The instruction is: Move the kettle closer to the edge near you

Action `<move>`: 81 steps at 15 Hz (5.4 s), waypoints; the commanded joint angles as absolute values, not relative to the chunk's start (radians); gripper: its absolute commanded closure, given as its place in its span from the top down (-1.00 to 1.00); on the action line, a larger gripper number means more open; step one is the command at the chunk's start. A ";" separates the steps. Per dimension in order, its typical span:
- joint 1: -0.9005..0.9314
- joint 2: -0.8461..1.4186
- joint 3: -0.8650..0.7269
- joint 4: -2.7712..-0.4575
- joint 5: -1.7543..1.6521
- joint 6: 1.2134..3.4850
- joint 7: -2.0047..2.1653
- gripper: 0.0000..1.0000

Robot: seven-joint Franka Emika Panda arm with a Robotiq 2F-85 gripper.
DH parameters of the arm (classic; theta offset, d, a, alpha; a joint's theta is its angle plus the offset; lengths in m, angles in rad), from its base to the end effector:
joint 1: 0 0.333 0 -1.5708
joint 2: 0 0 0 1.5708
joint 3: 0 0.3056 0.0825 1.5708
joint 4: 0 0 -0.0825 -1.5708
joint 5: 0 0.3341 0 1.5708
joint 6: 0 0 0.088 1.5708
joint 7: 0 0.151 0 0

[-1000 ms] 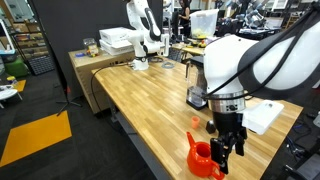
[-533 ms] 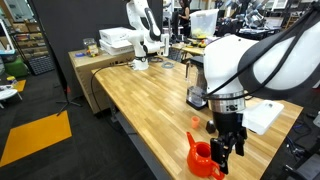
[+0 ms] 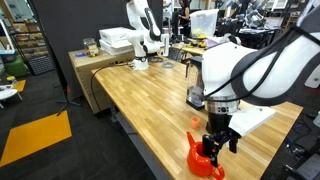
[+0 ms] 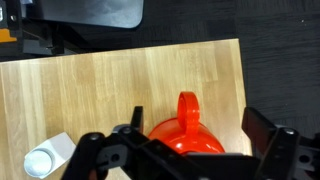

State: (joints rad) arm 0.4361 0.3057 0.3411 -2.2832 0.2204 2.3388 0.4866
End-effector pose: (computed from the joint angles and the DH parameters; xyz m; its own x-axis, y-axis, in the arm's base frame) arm 0.3215 0.3401 0.2006 0.9378 0.1205 -0.3257 0.1027 -0.9921 -0.0715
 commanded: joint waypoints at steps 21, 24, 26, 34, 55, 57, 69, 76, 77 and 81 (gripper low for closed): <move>0.522 0.506 0.277 -2.161 0.178 2.369 0.551 -0.23; 0.521 0.509 0.276 -2.161 0.180 2.371 0.552 -0.65; 0.522 0.511 0.274 -2.162 0.178 2.370 0.553 -0.92; 0.523 0.501 0.265 -2.176 0.170 2.377 0.560 -0.92; 0.443 0.367 0.279 -2.361 -0.037 2.278 0.186 -0.92; 0.436 0.359 0.281 -2.376 -0.051 2.280 0.173 -0.92; 0.433 0.372 0.288 -2.373 -0.054 2.291 0.159 -0.67; 0.430 0.352 0.299 -2.376 -0.119 2.261 0.051 -0.92; 0.427 0.345 0.300 -2.377 -0.134 2.259 0.028 -0.92; 0.418 0.318 0.301 -2.383 -0.193 2.245 -0.050 -0.92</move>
